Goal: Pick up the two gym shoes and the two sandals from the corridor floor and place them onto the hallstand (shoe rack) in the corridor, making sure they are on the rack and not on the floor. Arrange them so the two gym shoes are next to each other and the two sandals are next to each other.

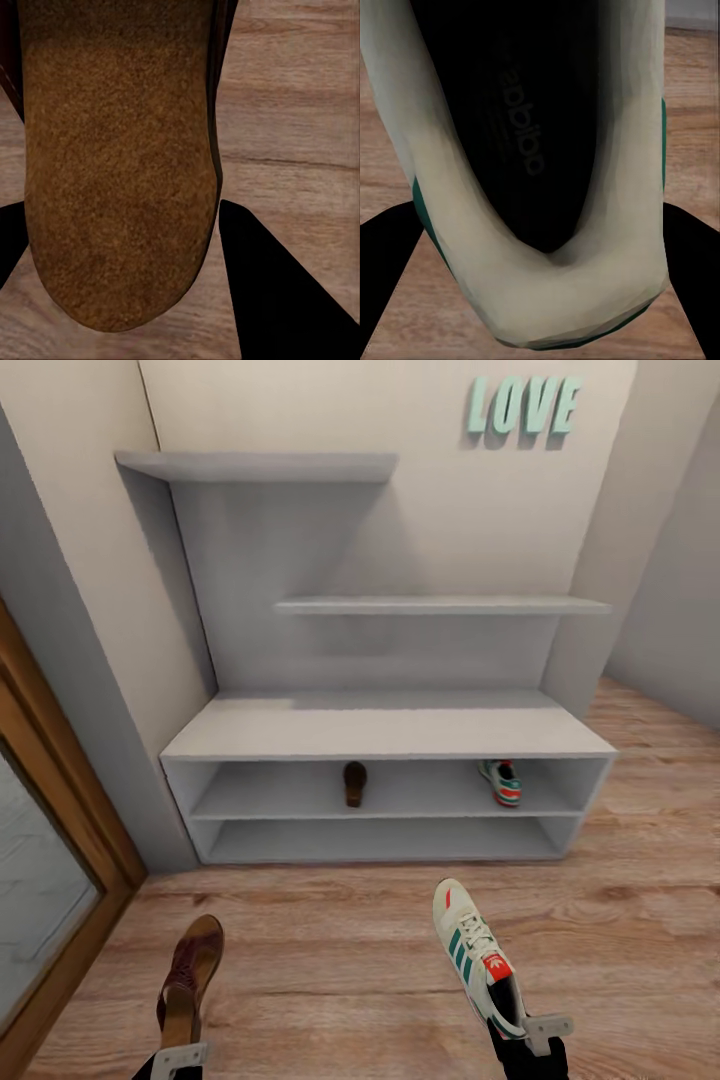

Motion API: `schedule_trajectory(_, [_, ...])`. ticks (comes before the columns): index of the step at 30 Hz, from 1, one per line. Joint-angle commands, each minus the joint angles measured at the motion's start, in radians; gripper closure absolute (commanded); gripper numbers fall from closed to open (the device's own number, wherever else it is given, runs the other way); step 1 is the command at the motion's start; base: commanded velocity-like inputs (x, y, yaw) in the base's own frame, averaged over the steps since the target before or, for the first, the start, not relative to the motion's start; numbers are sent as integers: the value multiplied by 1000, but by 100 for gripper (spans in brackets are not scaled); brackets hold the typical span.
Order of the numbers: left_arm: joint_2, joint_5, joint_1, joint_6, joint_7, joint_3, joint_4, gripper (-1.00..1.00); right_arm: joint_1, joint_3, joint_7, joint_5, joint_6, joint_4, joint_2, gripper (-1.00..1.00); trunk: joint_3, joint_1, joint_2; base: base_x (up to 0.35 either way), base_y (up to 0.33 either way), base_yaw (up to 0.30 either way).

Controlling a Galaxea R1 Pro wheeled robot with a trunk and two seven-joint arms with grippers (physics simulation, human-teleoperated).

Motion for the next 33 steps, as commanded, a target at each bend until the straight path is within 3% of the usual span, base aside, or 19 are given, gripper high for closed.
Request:
schedule_trajectory(1, [0, -13, -1, -3, 0, 9, 1, 100, -1, -9, 4, 7, -3, 1, 0, 100, -1, 0, 0, 85, 259, -197])
schedule_trajectory(6, [0, -14, -1, -3, 0, 9, 1, 100, -1, -8, 4, 7, -4, 0, 0, 100, 0, 0, 0, 72, 224, -72])
schedule_trajectory(20, [0, -21, -1, -1, 0, 5, 1, 100, -1, -8, 4, 6, -5, -2, 0, 100, 0, 0, 0, 4, 13, -3])
schedule_trajectory(27, [-3, -20, -12, 15, 1, 6, -12, 100, -1, -11, -21, 4, -4, -3, -50, 100, 0, 0, 0, 0, 0, 0])
schedule_trajectory(30, [-4, -20, -21, 24, 1, 5, -16, 100, -1, -22, -74, 1, -3, -2, -76, 100, 0, 0, 0, 0, 0, 0])
schedule_trajectory(33, [-4, -23, -67, 67, 1, 4, -21, 100, -1, -65, -149, -10, -3, -3, -91, 100, 0, 0, 0, 0, 0, 0])
